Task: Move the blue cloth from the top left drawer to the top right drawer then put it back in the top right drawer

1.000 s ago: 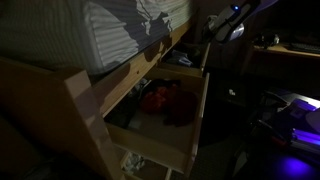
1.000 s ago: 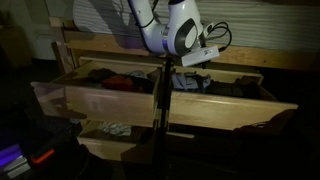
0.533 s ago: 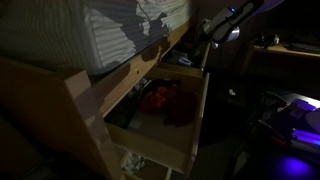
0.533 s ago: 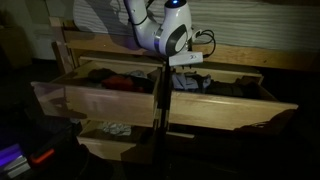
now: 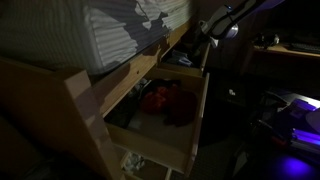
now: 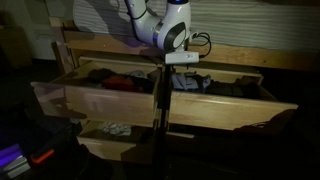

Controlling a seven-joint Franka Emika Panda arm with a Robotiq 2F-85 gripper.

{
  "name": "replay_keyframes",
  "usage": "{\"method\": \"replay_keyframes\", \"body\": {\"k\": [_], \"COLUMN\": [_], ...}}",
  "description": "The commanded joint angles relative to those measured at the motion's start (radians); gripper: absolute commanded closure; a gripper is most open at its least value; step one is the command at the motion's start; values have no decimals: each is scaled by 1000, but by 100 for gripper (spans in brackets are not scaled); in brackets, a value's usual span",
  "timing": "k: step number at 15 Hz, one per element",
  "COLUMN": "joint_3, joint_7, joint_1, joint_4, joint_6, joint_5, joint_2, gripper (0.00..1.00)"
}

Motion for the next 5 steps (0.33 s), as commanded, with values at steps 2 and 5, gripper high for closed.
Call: {"method": "replay_keyframes", "body": {"k": [2,5], "joint_3": [10,0], "joint_7": [-113,-131], "joint_1": [15,32], "joint_4": [-11,-19], "joint_6": [-119,-187], "joint_5": [153,199], "joint_2": [-54,-112], "gripper": [5,0]}}
